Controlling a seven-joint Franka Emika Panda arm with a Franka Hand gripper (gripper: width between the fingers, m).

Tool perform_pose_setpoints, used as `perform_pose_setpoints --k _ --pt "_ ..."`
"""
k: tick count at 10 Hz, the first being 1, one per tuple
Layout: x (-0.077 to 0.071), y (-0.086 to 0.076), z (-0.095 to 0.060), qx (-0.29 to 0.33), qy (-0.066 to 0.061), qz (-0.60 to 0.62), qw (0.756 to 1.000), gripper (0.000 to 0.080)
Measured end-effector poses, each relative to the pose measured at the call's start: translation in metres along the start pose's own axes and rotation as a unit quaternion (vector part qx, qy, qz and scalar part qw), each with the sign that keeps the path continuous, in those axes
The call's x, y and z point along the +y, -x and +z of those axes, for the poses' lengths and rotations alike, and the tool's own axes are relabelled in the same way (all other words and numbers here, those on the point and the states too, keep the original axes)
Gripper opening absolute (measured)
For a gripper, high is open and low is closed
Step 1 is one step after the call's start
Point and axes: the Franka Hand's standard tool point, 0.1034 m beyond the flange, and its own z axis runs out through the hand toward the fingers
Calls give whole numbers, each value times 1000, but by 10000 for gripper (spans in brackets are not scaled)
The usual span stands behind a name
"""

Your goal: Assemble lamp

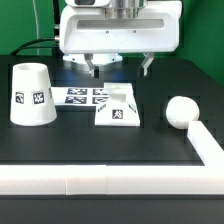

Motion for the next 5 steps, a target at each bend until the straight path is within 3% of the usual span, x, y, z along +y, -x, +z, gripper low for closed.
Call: perform_pose_setpoints --k 3,5 --pt "6 20 15 3 -3 -11 1000 700" --pt "2 27 26 11 -2 -18 1000 700"
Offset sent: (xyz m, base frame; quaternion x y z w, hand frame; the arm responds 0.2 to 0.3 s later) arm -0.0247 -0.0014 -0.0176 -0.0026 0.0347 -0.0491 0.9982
